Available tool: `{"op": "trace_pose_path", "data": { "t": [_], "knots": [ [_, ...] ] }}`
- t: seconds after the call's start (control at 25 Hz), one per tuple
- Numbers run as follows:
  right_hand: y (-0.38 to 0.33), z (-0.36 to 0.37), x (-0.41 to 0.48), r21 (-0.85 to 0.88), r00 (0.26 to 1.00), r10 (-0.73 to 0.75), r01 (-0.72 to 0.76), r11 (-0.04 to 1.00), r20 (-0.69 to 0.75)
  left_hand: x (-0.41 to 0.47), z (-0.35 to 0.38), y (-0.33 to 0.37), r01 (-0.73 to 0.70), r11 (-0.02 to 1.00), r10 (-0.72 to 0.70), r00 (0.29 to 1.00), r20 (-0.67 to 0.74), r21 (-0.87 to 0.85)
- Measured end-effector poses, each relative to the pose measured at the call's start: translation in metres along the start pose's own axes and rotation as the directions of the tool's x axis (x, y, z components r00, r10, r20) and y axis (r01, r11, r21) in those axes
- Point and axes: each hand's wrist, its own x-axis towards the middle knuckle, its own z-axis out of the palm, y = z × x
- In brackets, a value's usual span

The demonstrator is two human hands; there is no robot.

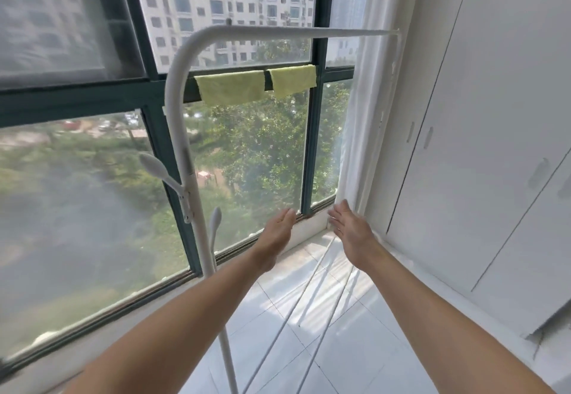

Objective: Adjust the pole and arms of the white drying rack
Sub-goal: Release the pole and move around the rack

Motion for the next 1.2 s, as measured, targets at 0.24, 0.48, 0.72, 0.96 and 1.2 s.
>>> {"op": "trace_pose_path", "data": {
  "t": [0.24,0.48,0.72,0.96,1.2],
  "knots": [
    [-0.005,0.025,0.022,-0.079,0.967,0.043,-0.024,0.997,0.25,-0.022,-0.006,-0.012,0.093,0.996,-0.092,0.988,-0.12,0.0],
    [0.011,0.038,0.02,-0.18,0.896,0.114,-0.039,0.983,0.429,-0.078,0.001,-0.039,0.162,0.986,-0.152,0.965,-0.216,0.033],
    [0.022,0.049,0.007,-0.214,0.821,0.166,-0.055,0.975,0.547,-0.136,-0.017,-0.032,0.087,0.994,-0.033,0.803,-0.595,0.062],
    [0.029,0.063,0.0,-0.261,0.764,0.193,-0.033,0.965,0.616,-0.153,-0.047,-0.018,0.09,0.967,0.141,0.587,-0.797,0.237],
    [0.019,0.097,-0.012,-0.283,0.705,0.156,0.066,0.957,0.691,-0.13,-0.063,-0.008,0.065,0.979,0.08,0.747,-0.66,0.192]
  ]
}}
